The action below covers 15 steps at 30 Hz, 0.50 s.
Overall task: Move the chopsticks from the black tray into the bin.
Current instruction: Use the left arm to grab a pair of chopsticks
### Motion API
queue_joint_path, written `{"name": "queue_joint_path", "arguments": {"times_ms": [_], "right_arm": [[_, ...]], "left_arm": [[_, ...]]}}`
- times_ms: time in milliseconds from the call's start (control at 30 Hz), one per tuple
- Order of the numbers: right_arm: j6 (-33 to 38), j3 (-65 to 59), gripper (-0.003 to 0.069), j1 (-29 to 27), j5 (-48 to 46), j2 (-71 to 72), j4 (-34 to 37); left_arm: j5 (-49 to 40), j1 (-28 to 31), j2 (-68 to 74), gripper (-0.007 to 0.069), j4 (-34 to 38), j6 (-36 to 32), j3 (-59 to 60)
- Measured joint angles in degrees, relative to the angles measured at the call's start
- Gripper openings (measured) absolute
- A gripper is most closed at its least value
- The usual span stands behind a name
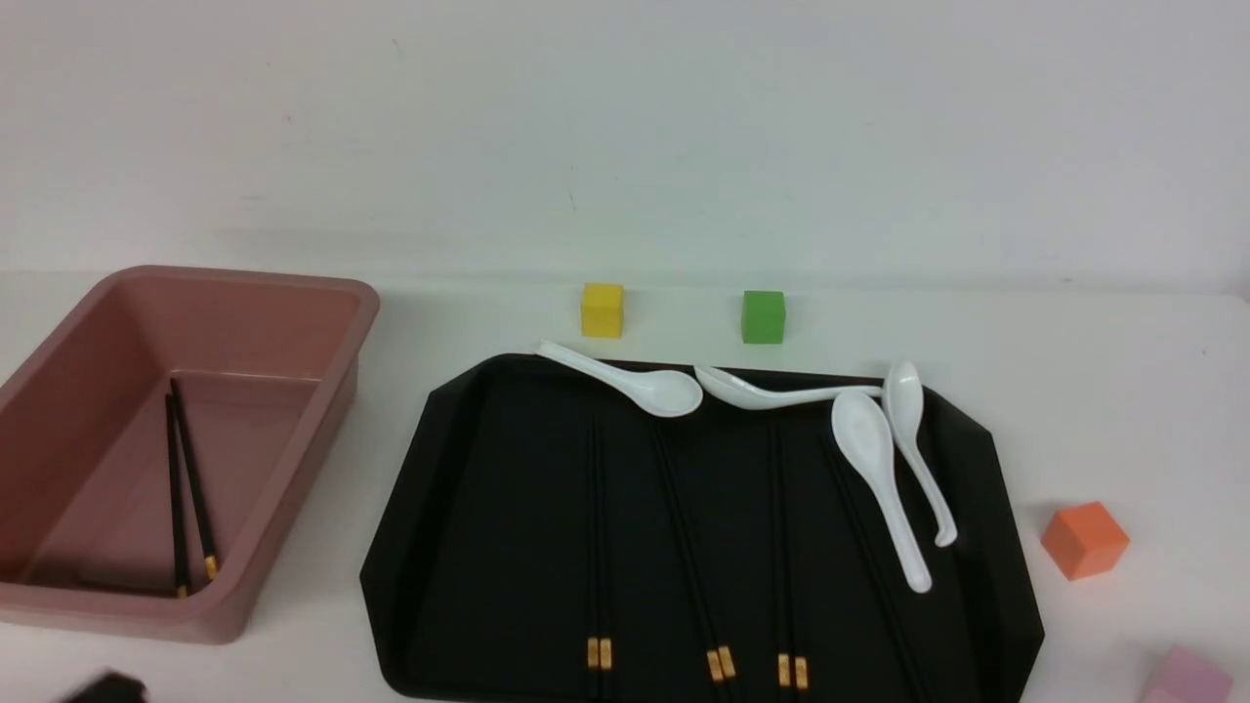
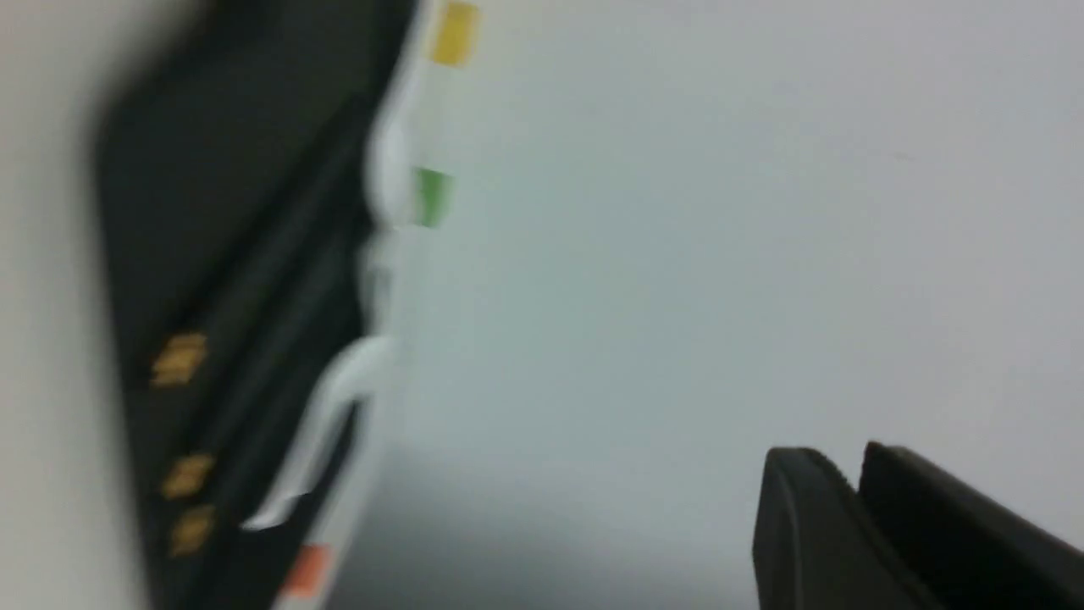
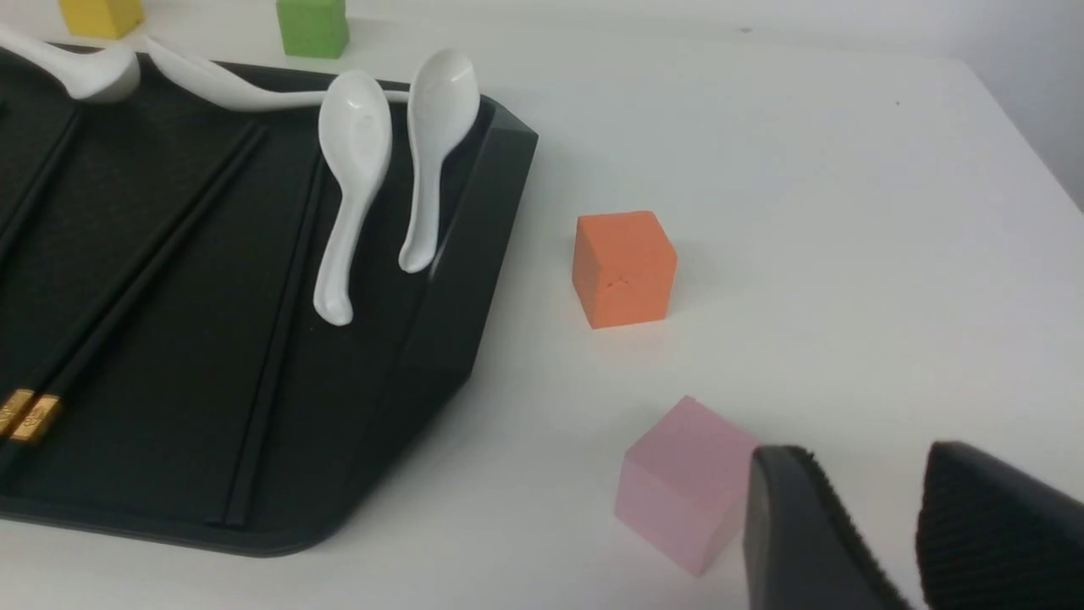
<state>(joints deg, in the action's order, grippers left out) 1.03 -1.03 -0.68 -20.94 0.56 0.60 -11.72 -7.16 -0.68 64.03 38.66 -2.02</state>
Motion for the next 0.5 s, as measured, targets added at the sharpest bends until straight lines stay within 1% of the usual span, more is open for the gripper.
{"name": "queue_joint_path", "arguments": {"times_ms": [33, 67, 133, 167, 200, 267, 300, 333, 433, 467, 500], "right_arm": [[0.0, 0.0, 0.024, 0.0, 0.0, 0.0, 0.0], [0.0, 0.0, 0.024, 0.0, 0.0, 0.0, 0.0], [0.0, 0.0, 0.024, 0.0, 0.0, 0.0, 0.0], [0.0, 0.0, 0.024, 0.0, 0.0, 0.0, 0.0], [0.0, 0.0, 0.024, 0.0, 0.0, 0.0, 0.0], [0.0, 0.0, 0.024, 0.0, 0.0, 0.0, 0.0], [0.0, 0.0, 0.024, 0.0, 0.0, 0.0, 0.0], [0.0, 0.0, 0.024, 0.0, 0.0, 0.0, 0.0], [0.0, 0.0, 0.024, 0.0, 0.0, 0.0, 0.0], [0.0, 0.0, 0.024, 0.0, 0.0, 0.0, 0.0], [0.0, 0.0, 0.024, 0.0, 0.0, 0.0, 0.0]], "left_arm": [[1.0, 0.0, 0.0, 0.0089, 0.3, -3.0, -1.7], [3.5, -0.1, 0.0, 0.0065, 0.2, -11.6, -6.3], [4.6, -0.1, 1.5, 0.0023, -0.3, -22.1, -12.2], [3.6, -0.1, 4.3, -0.001, -0.5, -29.0, -16.7], [1.9, -0.1, 7.5, -0.0013, -0.6, -32.9, -20.2], [-4.0, -0.1, 13.0, -0.0013, -1.2, -38.7, -24.7], [-10.5, -0.1, 18.5, -0.0013, -2.3, -40.4, -28.0], [-18.1, -0.1, 24.5, -0.0013, -4.4, -40.7, -30.8], [-34.0, -0.1, 37.6, -0.0013, -11.7, -37.9, -35.1], [-41.2, -0.1, 44.4, -0.0013, -17.0, -36.4, -37.0], [-45.4, -0.1, 48.9, -0.0013, -19.1, -35.9, -38.2]]}}
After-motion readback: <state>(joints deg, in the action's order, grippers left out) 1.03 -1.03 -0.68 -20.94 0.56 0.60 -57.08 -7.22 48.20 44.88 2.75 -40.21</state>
